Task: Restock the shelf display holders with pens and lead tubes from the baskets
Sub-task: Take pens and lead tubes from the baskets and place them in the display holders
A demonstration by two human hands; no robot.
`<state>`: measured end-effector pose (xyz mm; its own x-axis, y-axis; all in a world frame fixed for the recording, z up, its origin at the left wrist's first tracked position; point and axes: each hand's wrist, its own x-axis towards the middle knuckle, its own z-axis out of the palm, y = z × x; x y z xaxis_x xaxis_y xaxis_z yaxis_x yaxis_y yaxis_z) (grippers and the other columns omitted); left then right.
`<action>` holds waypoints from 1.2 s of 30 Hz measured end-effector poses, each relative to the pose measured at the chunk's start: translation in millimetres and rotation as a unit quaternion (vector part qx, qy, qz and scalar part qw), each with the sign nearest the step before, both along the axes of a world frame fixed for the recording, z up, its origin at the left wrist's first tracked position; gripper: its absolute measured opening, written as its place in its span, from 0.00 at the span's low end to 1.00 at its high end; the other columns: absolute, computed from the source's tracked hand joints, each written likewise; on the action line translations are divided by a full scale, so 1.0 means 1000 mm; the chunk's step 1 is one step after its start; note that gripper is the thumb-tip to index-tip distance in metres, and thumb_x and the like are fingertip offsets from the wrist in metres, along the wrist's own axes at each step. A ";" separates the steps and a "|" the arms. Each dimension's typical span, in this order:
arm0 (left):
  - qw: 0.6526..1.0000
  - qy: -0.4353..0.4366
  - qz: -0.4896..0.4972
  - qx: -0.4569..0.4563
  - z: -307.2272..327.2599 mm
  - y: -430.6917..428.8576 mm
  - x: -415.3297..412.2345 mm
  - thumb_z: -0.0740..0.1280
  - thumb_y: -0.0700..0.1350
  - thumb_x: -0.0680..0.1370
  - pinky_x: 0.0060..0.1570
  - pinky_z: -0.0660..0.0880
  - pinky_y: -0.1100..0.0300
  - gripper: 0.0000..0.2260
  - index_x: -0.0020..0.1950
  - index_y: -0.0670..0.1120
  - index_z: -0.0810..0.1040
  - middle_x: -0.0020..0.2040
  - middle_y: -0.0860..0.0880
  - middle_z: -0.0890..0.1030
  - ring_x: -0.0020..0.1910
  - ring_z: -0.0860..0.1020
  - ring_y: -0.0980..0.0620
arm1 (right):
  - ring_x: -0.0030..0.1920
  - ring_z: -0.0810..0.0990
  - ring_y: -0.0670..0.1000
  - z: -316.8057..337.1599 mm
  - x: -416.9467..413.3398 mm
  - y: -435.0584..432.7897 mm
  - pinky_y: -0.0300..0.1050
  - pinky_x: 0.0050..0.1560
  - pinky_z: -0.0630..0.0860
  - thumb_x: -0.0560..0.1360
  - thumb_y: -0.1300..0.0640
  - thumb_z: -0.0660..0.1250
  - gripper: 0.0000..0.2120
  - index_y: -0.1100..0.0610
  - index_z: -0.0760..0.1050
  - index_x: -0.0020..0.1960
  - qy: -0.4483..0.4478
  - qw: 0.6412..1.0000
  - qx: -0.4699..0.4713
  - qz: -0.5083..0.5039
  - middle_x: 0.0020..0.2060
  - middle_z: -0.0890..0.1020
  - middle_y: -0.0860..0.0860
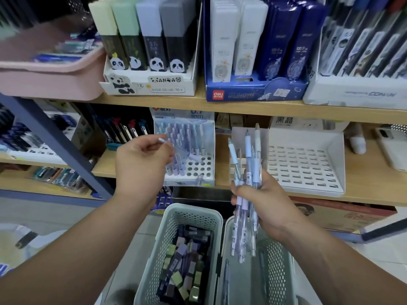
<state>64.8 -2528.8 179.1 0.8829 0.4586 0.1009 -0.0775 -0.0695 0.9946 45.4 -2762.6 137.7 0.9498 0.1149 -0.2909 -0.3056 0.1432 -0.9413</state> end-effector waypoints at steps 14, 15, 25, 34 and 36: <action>0.940 0.036 -0.049 0.336 0.017 -0.042 0.062 0.72 0.43 0.75 0.40 0.76 0.65 0.03 0.43 0.50 0.83 0.36 0.57 0.82 0.39 0.81 0.57 | 0.36 0.84 0.53 -0.002 -0.003 -0.020 0.48 0.37 0.80 0.74 0.65 0.73 0.12 0.57 0.75 0.55 -0.006 1.000 -0.008 0.000 0.40 0.81 0.54; 0.935 0.042 -0.056 0.348 0.016 -0.043 0.066 0.72 0.43 0.75 0.42 0.77 0.63 0.03 0.43 0.50 0.83 0.37 0.55 0.82 0.40 0.82 0.54 | 0.36 0.85 0.53 -0.002 -0.004 -0.021 0.48 0.37 0.80 0.74 0.65 0.73 0.12 0.57 0.75 0.55 -0.005 1.000 -0.013 0.001 0.41 0.81 0.54; 0.851 0.107 -0.128 0.499 0.016 -0.047 0.088 0.71 0.47 0.77 0.47 0.77 0.60 0.05 0.50 0.48 0.85 0.47 0.48 0.85 0.45 0.81 0.49 | 0.38 0.86 0.52 -0.004 -0.006 -0.023 0.48 0.38 0.81 0.74 0.63 0.74 0.12 0.54 0.76 0.54 0.018 1.000 -0.022 0.007 0.41 0.82 0.53; 0.652 0.068 -0.110 0.747 0.018 -0.057 0.098 0.64 0.58 0.81 0.38 0.69 0.56 0.14 0.50 0.49 0.80 0.40 0.49 0.78 0.40 0.74 0.46 | 0.38 0.85 0.53 0.003 -0.008 -0.017 0.48 0.37 0.80 0.73 0.65 0.75 0.15 0.56 0.76 0.57 0.039 0.998 0.043 0.025 0.43 0.83 0.56; 0.625 0.035 -0.097 0.774 0.015 -0.056 0.096 0.64 0.59 0.80 0.37 0.68 0.56 0.14 0.46 0.49 0.78 0.38 0.50 0.74 0.37 0.72 0.46 | 0.37 0.84 0.53 0.006 -0.009 -0.018 0.48 0.36 0.79 0.73 0.66 0.75 0.14 0.57 0.75 0.55 0.042 0.997 0.064 0.030 0.42 0.83 0.56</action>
<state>160.9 -2584.5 193.7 0.9340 -0.2569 0.2483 -0.1940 -0.9483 -0.2513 36.9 -2780.3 143.7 0.9132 0.2114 -0.3484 -0.3941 0.2405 -0.8870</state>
